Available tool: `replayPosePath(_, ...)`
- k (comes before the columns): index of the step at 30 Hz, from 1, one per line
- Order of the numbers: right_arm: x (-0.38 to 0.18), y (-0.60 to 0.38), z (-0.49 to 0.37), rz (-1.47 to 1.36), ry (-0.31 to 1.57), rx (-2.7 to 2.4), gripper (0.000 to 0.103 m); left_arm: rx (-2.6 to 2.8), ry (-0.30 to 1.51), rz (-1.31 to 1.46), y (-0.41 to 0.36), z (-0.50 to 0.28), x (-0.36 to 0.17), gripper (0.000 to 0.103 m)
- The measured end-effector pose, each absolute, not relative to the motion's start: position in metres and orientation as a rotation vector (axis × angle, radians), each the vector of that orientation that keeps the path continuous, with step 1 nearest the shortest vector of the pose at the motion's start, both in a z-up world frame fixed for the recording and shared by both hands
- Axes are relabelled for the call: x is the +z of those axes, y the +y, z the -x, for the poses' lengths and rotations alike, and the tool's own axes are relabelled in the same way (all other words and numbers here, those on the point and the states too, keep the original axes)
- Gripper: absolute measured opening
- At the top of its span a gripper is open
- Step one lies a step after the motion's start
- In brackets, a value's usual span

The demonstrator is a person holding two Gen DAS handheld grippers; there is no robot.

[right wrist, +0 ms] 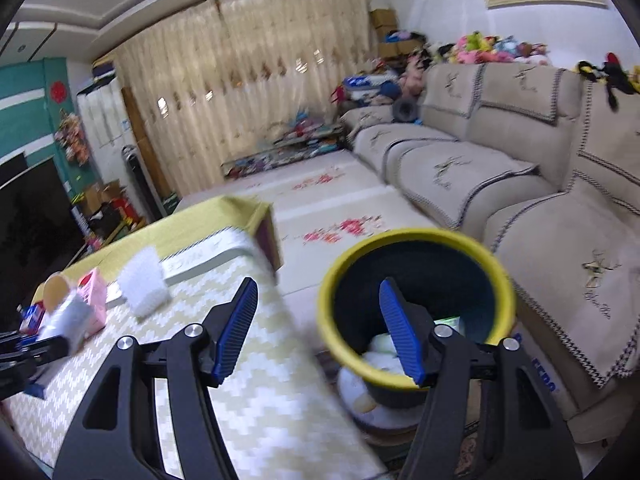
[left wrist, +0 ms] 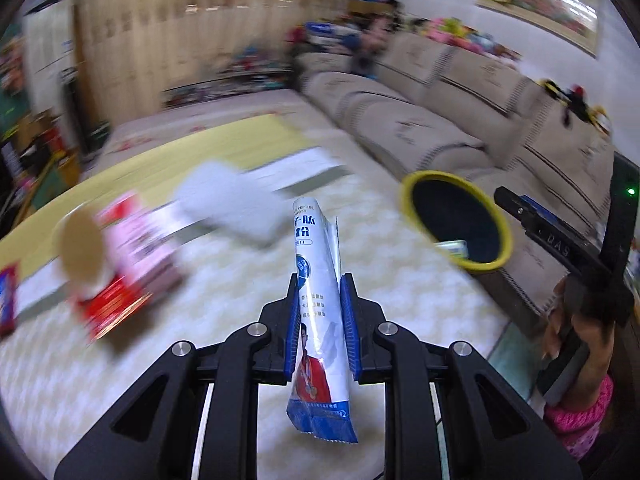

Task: Collect trash
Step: 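Carry the packet over the yellow bin and open the left gripper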

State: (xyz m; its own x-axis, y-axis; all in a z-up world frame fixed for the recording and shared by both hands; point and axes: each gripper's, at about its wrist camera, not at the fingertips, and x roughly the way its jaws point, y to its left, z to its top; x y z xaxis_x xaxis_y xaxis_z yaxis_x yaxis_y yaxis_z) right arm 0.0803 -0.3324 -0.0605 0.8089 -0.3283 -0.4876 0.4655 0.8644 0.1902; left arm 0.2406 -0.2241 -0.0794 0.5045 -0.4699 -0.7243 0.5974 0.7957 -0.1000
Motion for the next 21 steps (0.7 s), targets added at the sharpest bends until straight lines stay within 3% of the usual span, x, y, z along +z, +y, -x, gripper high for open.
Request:
replayPosePath(17, -0.093, -0.437, -0.012, -0.445, 0.470, -0.648, 0.063, -0.953, 0.919, -0.337, -0.492, -0.274, -0.109, 0.021)
replayPosePath(20, -0.096, -0.445, -0.008, -0.456, 0.471, -0.661, 0.064, -0.933, 0.922, -0.341, -0.522, -0.288, -0.121, 0.024)
replayPosePath(21, -0.096, -0.446, -0.008, -0.458, 0.473, -0.667, 0.064, -0.927, 0.922, -0.340, -0.526, -0.290, -0.123, 0.033)
